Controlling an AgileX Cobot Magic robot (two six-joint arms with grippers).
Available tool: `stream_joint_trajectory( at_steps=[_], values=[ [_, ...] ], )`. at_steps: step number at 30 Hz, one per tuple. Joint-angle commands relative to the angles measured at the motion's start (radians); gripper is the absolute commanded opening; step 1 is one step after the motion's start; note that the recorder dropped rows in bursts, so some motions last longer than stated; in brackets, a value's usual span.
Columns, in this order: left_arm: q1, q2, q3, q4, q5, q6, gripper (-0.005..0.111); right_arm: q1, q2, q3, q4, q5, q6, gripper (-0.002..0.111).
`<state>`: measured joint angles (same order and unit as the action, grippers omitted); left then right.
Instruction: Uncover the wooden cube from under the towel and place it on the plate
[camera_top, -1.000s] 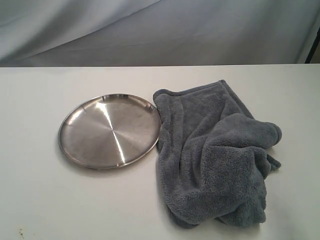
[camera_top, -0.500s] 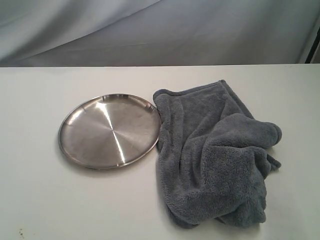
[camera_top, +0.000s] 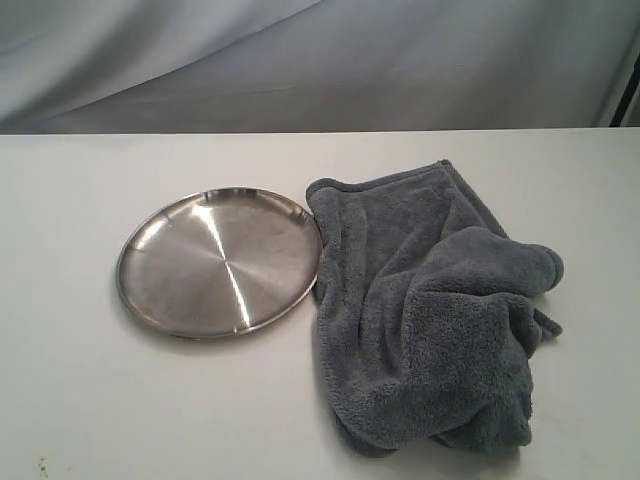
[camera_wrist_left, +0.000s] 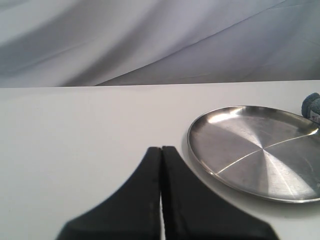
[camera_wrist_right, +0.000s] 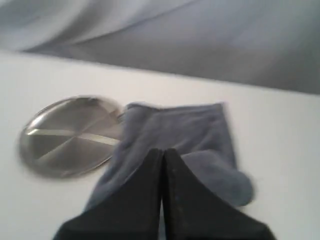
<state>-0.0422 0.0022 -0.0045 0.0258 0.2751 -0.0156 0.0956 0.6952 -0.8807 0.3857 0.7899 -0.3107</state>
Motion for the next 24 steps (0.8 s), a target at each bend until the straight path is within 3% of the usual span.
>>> stream_joint_trajectory(
  at_steps=[1,9,13,17,24],
  values=[
    [0.002,-0.002,0.004,0.0,-0.009,-0.007,0.0,0.075,0.258,-0.066,0.298,0.157,-0.243,0.0],
    [0.002,-0.002,0.004,0.0,-0.009,-0.007,0.0,0.333,0.545,-0.064,0.032,-0.048,-0.153,0.0],
    [0.002,-0.002,0.004,0.0,-0.009,-0.007,0.0,0.446,0.62,-0.064,-0.32,-0.204,0.158,0.0],
    [0.002,-0.002,0.004,0.0,-0.009,-0.007,0.0,0.521,0.699,-0.064,-0.646,-0.199,0.475,0.0],
    [0.002,-0.002,0.004,0.0,-0.009,-0.007,0.0,0.533,0.785,-0.064,-0.613,-0.175,0.466,0.0]
  ],
)
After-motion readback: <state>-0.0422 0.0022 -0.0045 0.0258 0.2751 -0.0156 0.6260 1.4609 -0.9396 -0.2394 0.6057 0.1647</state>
